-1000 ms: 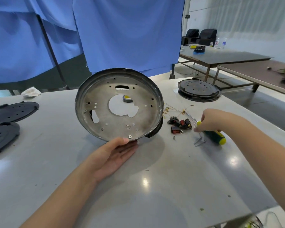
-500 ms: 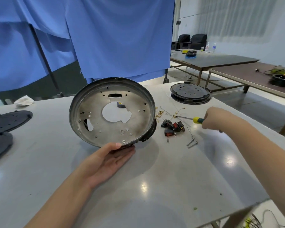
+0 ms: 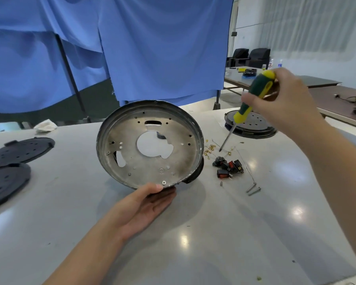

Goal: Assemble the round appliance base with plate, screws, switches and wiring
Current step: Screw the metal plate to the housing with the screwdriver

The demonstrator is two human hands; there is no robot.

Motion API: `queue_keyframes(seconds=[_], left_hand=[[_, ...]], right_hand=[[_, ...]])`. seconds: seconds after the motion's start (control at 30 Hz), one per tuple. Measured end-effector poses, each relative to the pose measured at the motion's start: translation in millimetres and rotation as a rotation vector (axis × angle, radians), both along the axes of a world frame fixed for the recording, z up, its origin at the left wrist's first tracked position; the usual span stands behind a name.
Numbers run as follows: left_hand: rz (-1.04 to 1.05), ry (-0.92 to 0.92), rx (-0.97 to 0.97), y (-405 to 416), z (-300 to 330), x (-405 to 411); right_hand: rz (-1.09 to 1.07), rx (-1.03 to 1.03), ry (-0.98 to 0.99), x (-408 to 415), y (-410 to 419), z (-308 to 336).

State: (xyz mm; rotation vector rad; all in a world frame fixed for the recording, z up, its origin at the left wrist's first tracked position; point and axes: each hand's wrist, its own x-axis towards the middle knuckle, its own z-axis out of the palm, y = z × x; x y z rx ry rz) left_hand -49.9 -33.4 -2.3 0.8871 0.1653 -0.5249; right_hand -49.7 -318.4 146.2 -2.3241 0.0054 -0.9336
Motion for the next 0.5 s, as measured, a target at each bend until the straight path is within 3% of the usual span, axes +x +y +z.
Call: queue_keyframes(seconds=[0.13, 0.3, 0.5], left_hand=[[0.032, 0.033, -0.031, -0.4, 0.5, 0.4], [0.052, 0.054, -0.051, 0.7, 1.8, 1.2], [0.059, 0.046, -0.036, 1.9, 1.7, 2.8]], right_hand=[[0.400, 0.313, -0.106, -4.5, 33.9, 6.2], [0.605, 0.249, -0.237, -3.7, 63.6, 9.6], [0.790, 0.225, -0.076, 4.6, 94.9, -11.9]])
